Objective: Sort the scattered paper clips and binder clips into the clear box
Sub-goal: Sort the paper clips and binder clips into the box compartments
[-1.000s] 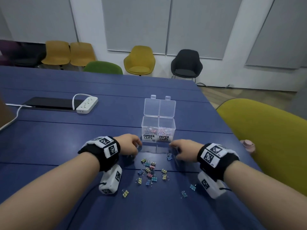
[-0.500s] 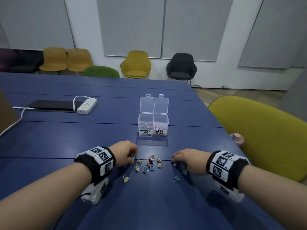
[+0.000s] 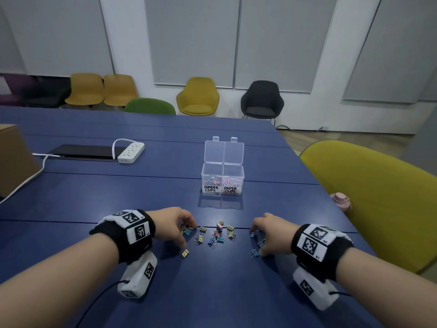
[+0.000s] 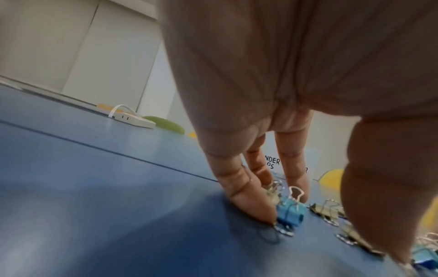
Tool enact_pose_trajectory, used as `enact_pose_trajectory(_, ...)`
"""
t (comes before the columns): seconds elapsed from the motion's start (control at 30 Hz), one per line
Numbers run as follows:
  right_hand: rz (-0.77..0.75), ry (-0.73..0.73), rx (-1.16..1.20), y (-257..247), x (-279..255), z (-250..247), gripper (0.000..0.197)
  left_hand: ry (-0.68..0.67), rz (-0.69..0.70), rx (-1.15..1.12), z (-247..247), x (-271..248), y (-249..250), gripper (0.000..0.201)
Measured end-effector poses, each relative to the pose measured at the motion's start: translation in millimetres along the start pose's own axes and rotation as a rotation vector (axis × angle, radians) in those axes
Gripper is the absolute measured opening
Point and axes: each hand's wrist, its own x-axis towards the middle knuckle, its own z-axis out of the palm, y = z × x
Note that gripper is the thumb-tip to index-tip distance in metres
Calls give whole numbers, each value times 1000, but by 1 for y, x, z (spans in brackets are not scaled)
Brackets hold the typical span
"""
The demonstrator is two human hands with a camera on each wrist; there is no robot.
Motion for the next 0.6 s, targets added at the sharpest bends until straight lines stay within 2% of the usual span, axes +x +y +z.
enact_pose_trajectory(0.1,-39,23,-22,-6,5,0,54,2,20,-39,1,0,1,46)
enact_pose_trajectory(0.17,-37,66,-9,-2,5,-6,47,1,13,-67,-2,-2,-1,50)
enact_pose_trajectory(0.27,77,159,40,18,2,-19,37,-59,-21,-47,-8,-11,-9,83)
enact_pose_trajectory(0.33,166,147,45,30,0,-23,33,-106,-58,-12,-7,-16,-12,108)
enact_pose_trajectory(0.4,175,98,62,35,1,-21,30,-105,-86,53,-2,-17,-9,124)
enact_pose_trajectory(0.47,134,55,154,31,2,-16,22,-72,-92,97,5,-12,-2,119)
enact_pose_trajectory(0.53,104,31,250,21,0,-12,14,-25,-85,109,12,-8,5,98)
enact_pose_trajectory(0.6,62,-11,231,10,-2,-9,44,-2,-80,119,16,-3,11,83)
